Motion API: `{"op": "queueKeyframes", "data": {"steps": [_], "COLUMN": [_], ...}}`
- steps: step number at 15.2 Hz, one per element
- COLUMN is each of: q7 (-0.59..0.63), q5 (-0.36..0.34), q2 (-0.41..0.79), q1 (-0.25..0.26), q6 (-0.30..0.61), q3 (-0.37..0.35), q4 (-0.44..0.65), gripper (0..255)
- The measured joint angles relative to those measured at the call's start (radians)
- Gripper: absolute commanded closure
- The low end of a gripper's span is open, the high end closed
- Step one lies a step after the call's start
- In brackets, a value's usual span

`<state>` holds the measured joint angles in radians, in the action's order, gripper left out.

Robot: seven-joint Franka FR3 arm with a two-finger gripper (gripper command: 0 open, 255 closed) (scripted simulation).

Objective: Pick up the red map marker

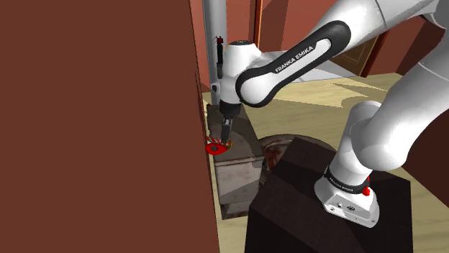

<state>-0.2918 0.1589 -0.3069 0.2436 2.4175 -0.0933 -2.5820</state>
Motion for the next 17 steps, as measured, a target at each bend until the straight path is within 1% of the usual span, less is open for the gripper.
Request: {"op": "queueKeyframes", "data": {"steps": [3,10,11,17], "q7": [-0.022,-0.047,-0.048,-0.049], "q5": [0.024,0.043,0.044,0.044], "q2": [0.078,0.161,0.166,0.174], "q1": [0.025,0.033,0.033,0.033], "q6": [0.091,0.204,0.21,0.216], "q3": [-0.014,-0.014,-0.014,-0.014], "q4": [0.008,-0.017,-0.018,-0.017], "gripper": [0,0,255,255]}}
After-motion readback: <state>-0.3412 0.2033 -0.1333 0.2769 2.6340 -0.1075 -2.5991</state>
